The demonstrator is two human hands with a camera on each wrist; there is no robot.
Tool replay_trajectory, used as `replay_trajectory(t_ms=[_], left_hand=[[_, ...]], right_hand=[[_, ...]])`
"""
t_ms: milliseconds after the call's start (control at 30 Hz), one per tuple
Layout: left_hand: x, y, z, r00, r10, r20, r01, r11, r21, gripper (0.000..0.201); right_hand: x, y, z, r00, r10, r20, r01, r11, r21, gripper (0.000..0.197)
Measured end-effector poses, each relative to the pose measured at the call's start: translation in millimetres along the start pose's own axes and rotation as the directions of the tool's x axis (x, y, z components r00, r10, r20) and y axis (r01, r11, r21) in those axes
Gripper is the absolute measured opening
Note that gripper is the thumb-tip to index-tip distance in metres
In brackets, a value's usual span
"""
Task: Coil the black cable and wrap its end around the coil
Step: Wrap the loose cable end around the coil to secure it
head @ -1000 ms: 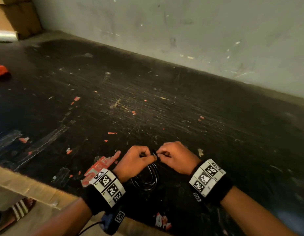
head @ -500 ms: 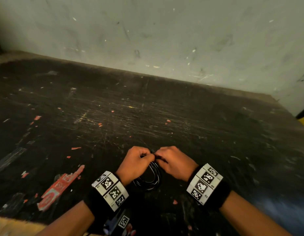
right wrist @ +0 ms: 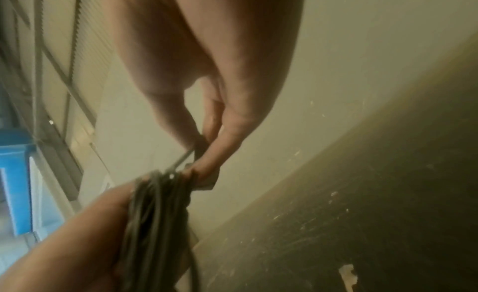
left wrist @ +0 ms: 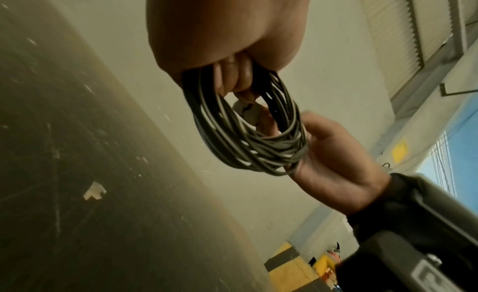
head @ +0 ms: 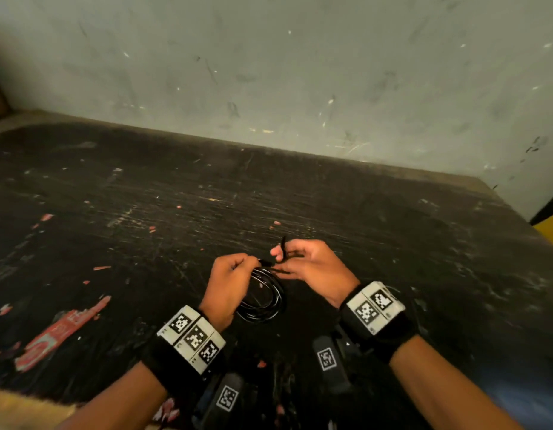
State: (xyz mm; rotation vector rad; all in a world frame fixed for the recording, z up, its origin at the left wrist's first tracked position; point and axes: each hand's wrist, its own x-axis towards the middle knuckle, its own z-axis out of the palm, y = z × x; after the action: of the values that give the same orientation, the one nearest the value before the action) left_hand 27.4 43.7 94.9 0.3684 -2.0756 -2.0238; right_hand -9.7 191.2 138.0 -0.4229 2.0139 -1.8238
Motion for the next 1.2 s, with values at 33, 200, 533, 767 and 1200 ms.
replay_trajectory(t_ms=[33, 200, 533, 767, 1200], left_hand=[[-2, 2, 1, 1.000, -0.021, 0.006, 0.021, 1.000, -0.017, 0.031], [-9, 17, 15, 0.999, -0.006, 0.036, 0.006, 1.000, 0.003, 0.045], [-1, 41, 29, 0.986, 0.121, -0.112, -0.116, 0.992, 0.051, 0.021], [2, 41, 36, 0.968, 0.127, -0.219, -0.121, 0.992, 0.039, 0.012], [-9, 30, 29, 0.997, -0.070, 0.039, 0.073, 0.994, -0.080, 0.033]], right_hand=[[-3, -2, -7, 0.997, -0.059, 0.040, 0.063, 0.993, -0.104, 0.019], [-9, -13, -29, 0.966, -0.258, 0.021, 0.248, 0.900, -0.358, 0.020], [-38, -37, -29, 0.966, -0.233, 0.109, 0.254, 0.927, -0.276, 0.015], [-23, 3, -8, 0.707, -0.704, 0.065, 0.456, 0.384, -0.803, 0.015], [-21, 13, -6, 0.594, -0.771, 0.228, 0.483, 0.116, -0.868, 0.011]])
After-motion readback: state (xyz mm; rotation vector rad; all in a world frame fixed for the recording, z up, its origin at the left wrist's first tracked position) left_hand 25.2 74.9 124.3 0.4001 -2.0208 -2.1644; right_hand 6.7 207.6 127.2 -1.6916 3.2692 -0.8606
